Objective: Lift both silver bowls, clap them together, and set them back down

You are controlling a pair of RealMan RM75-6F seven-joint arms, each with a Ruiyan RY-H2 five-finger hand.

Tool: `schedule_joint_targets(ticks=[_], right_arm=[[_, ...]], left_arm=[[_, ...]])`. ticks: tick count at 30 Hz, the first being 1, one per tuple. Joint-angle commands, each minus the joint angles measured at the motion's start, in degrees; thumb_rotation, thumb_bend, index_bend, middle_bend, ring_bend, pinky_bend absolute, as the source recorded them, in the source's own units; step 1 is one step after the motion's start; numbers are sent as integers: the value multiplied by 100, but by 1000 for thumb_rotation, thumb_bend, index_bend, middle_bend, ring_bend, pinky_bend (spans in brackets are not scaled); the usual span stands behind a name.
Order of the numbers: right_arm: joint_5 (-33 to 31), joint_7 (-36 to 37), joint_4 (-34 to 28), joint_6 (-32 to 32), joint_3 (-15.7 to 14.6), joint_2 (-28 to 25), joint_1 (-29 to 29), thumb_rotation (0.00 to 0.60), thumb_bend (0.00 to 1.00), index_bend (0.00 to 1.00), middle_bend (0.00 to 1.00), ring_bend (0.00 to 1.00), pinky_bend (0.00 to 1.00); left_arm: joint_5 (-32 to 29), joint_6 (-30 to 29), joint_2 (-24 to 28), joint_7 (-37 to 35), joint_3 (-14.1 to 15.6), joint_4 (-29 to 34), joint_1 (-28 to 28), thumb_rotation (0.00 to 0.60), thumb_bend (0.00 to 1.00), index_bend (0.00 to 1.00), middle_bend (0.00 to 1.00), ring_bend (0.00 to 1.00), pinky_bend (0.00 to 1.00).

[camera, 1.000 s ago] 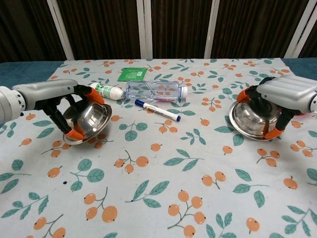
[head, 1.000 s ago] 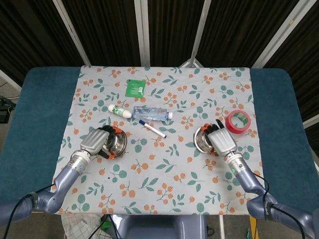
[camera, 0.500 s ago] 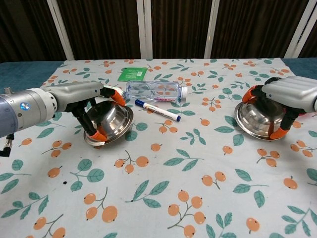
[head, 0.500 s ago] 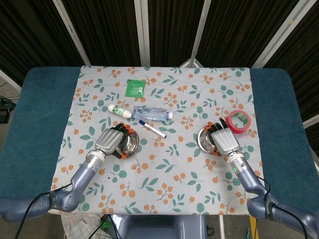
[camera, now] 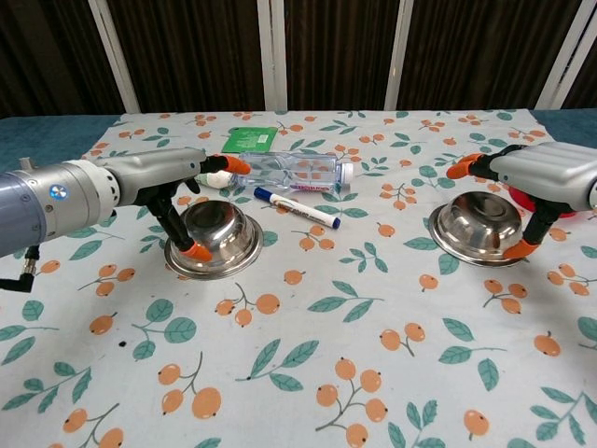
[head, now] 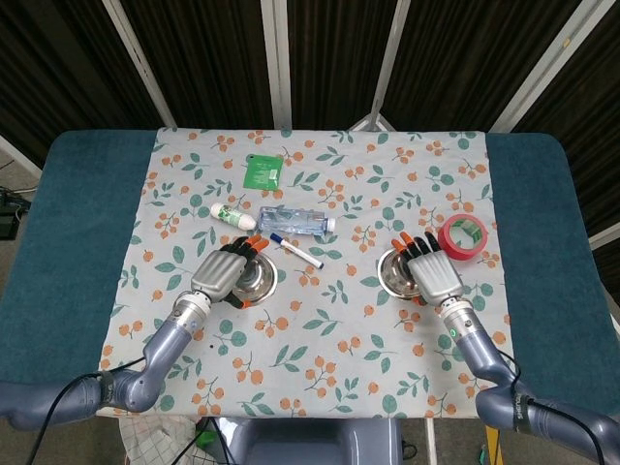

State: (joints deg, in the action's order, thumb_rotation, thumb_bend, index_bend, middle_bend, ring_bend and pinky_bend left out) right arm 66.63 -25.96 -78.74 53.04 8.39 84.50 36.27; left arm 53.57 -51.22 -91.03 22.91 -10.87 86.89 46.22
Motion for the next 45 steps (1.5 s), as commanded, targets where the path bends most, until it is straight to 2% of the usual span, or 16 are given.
schedule_joint_targets(ticks=[1, 6, 12, 14, 16, 19, 23, 28, 33, 39, 43, 45], right_arm=[[-134, -126, -110, -10, 6, -15, 19, 600, 1, 64, 17, 102, 0], [-356, -177, -237, 35, 109, -30, 44, 600, 0, 53, 15, 102, 0], [-319, 487, -267, 599, 555, -280, -118, 600, 0, 53, 15, 102, 0], [-310, 1007, -107, 856, 829, -427, -217, 600, 0, 53, 15, 102, 0], [-297, 1489, 53, 881, 961, -552, -284, 600, 0, 53, 15, 102, 0], [-257, 2233, 251, 756, 1059, -792, -394, 600, 0, 65, 15, 102, 0], [-87, 3331, 481, 588, 1079, -1045, -580, 600, 0, 81, 15, 102, 0], [472, 4411, 654, 851, 924, -1301, -886, 600, 0, 85, 15, 102, 0], [1104, 5017, 567, 1371, 599, -1562, -1258, 600, 0, 92, 15, 102, 0], [1861, 5156, 12, 1973, -23, -1915, -1773, 600, 0, 100, 15, 102, 0], [2302, 4968, -409, 2431, -375, -1968, -2082, 600, 0, 100, 14, 102, 0], [2524, 4756, -560, 2751, -526, -1900, -2262, 600, 0, 100, 14, 102, 0]], left_arm=[[73, 5, 56, -134, -32, 85, -9, 600, 0, 64, 0, 0, 156], [333, -64, 235, -516, -117, 307, -88, 600, 0, 61, 0, 0, 156], [766, -514, 948, -576, -97, 939, -368, 600, 0, 62, 0, 0, 156], [725, -789, 1423, -409, -93, 1380, -549, 600, 0, 62, 0, 0, 156], [661, -996, 1830, -270, -106, 1735, -685, 600, 0, 62, 0, 0, 156], [659, -1223, 2356, -270, -107, 2141, -892, 600, 0, 62, 0, 0, 156], [950, -1381, 2915, -671, 10, 2420, -1232, 600, 0, 63, 0, 0, 156], [1705, -1701, 3522, -1248, 387, 2579, -1800, 600, 0, 71, 0, 0, 156], [2654, -2184, 3898, -1722, 872, 2598, -2395, 600, 0, 71, 0, 0, 156], [3412, -2495, 4099, -1792, 1512, 2605, -2983, 600, 0, 73, 0, 0, 156], [3758, -2690, 4004, -1514, 1772, 2544, -3285, 600, 0, 74, 0, 0, 146], [3919, -2860, 3884, -1398, 1871, 2468, -3470, 600, 0, 75, 0, 0, 106]])
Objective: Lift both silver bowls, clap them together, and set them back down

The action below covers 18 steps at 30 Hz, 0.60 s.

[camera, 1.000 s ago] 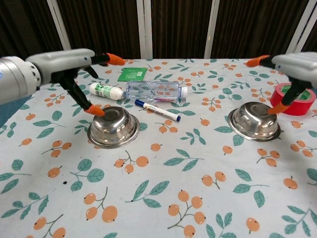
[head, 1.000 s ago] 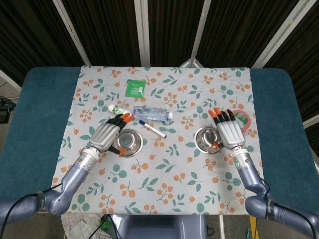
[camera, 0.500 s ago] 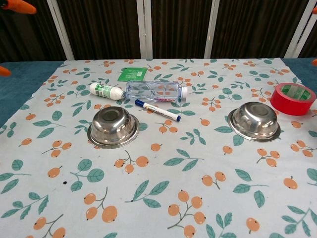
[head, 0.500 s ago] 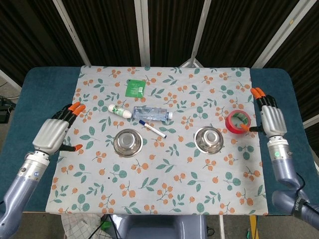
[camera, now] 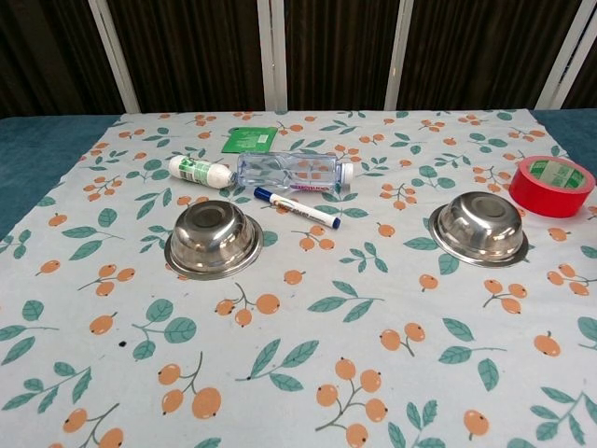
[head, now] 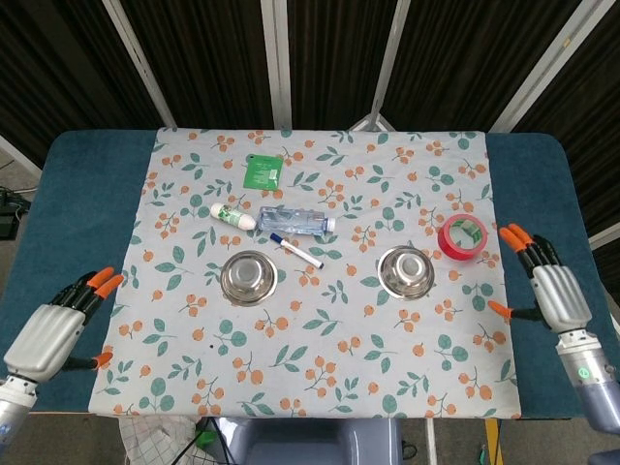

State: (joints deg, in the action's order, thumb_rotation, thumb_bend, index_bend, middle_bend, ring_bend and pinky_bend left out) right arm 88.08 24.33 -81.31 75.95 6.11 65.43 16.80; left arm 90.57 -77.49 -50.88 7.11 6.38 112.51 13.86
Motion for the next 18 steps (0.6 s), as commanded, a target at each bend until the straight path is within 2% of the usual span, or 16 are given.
schedule_joint_targets(ticks=[1, 10, 14, 18], right_arm=[[474, -375, -340, 572, -365, 41, -382, 600, 0, 100, 14, 102, 0], [917, -1285, -477, 1259, -749, 217, -900, 600, 0, 100, 15, 102, 0], [907, -1587, -376, 1432, -721, 325, -1014, 600, 0, 101, 15, 102, 0], [926, -1998, -193, 1569, -630, 451, -1049, 600, 0, 104, 15, 102, 0]], left_arm=[[275, -316, -190, 200, 167, -141, -305, 600, 0, 76, 0, 0, 97], [715, -1016, -613, -277, 310, -819, -843, 600, 0, 80, 0, 0, 88], [795, -1196, -785, -613, 332, -1169, -998, 600, 0, 80, 0, 0, 88], [719, -1325, -899, -499, 183, -1285, -1067, 600, 0, 81, 0, 0, 88]])
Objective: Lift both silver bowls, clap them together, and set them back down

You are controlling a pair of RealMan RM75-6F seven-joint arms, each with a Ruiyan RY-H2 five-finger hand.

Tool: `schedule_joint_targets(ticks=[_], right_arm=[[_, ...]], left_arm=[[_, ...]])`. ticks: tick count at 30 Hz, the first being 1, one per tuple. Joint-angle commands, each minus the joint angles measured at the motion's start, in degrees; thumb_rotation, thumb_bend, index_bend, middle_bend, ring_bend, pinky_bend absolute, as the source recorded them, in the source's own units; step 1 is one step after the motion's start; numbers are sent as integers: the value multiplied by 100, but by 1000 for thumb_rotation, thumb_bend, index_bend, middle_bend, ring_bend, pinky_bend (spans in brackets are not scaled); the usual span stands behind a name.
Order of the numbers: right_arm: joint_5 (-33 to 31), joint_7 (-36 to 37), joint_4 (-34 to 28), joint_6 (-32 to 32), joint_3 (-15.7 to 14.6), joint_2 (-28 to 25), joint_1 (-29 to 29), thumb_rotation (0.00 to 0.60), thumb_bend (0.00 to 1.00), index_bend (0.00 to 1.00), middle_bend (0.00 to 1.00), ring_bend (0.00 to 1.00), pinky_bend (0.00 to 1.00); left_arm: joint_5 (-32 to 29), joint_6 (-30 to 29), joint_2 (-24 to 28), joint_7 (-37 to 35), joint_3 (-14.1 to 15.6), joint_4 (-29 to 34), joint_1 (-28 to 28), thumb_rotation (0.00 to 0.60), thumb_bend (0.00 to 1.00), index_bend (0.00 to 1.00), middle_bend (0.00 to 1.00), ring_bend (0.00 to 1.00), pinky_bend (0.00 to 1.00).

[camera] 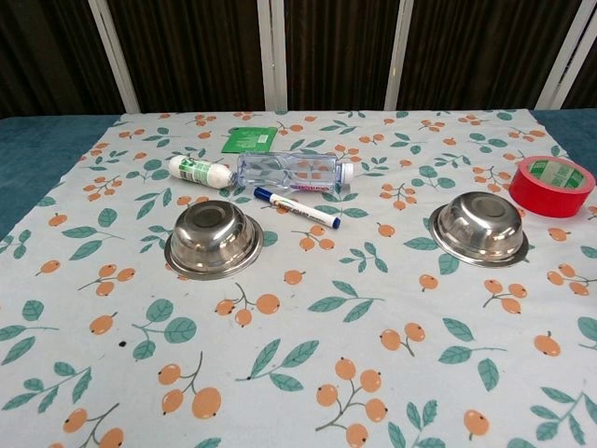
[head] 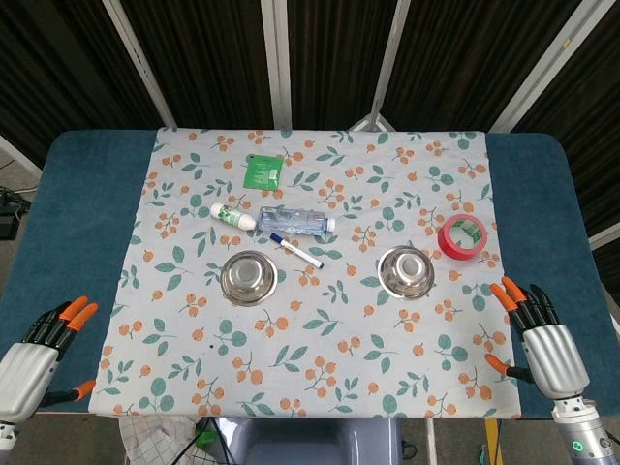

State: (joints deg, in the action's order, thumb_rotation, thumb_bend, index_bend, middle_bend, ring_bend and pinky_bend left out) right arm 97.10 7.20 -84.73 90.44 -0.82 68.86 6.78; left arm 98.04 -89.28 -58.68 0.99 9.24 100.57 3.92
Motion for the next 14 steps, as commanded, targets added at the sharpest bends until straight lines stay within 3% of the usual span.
schedule_joint_targets(ticks=[1, 6, 14], right_arm=[[10, -370, 185, 139, 83, 133, -57, 600, 0, 105, 15, 102, 0], [-201, -1048, 426, 244, 281, 332, -120, 600, 0, 105, 15, 102, 0], [-224, -791, 440, 94, 234, 329, -92, 600, 0, 105, 14, 102, 0]], left_arm=[[-21, -155, -139, 121, -113, -107, -79, 600, 0, 80, 0, 0, 88], [17, -167, -206, 155, -171, -210, -98, 600, 0, 80, 0, 0, 88], [-180, -159, -291, 298, -344, -260, -146, 600, 0, 81, 0, 0, 88]])
